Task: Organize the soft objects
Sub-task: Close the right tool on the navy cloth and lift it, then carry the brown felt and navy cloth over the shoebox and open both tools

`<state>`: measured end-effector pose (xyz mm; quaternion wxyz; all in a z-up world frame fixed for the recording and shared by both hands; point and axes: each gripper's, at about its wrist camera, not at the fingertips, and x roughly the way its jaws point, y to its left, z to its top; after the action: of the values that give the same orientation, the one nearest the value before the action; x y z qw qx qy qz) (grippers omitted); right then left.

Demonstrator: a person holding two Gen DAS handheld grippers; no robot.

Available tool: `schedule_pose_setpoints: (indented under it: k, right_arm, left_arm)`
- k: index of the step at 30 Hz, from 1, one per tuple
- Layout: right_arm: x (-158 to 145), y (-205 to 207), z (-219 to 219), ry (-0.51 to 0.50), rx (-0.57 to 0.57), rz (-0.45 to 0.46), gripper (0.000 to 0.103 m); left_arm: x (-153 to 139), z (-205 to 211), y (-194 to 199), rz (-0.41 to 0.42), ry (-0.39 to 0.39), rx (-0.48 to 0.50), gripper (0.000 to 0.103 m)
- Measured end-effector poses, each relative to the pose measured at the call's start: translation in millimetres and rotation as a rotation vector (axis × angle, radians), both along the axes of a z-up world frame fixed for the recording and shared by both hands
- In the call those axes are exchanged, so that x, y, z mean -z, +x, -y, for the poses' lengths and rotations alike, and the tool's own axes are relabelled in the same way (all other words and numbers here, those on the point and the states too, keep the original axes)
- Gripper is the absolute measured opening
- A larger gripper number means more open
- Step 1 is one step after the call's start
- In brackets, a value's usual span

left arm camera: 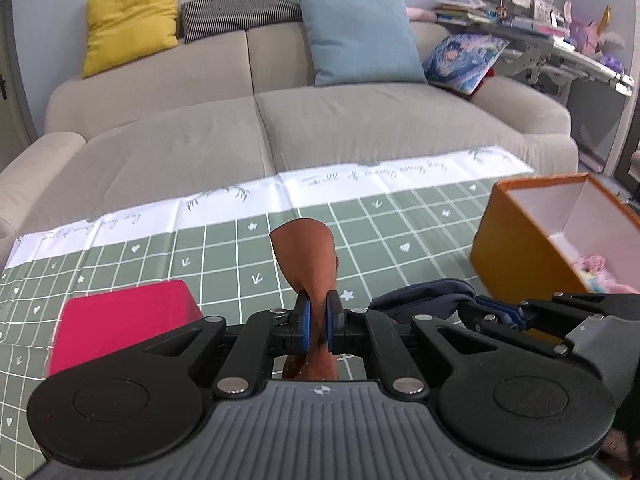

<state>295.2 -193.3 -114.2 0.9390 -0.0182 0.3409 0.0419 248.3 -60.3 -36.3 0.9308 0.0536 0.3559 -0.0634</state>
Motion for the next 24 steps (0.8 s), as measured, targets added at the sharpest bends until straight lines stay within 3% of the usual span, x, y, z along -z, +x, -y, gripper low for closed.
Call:
schedule_pose_setpoints:
  k: [15, 24]
  right_arm:
    - [-89, -90, 38, 0.087, 0.073, 0.18, 0.004]
    - [-109, -116, 96, 0.056, 0.173, 0.236, 0.004]
  left_arm:
    - [-71, 3, -59, 0.136, -0.126, 0.045, 0.008]
    - [-94, 60, -61, 0.164, -0.186, 0.204, 0.008]
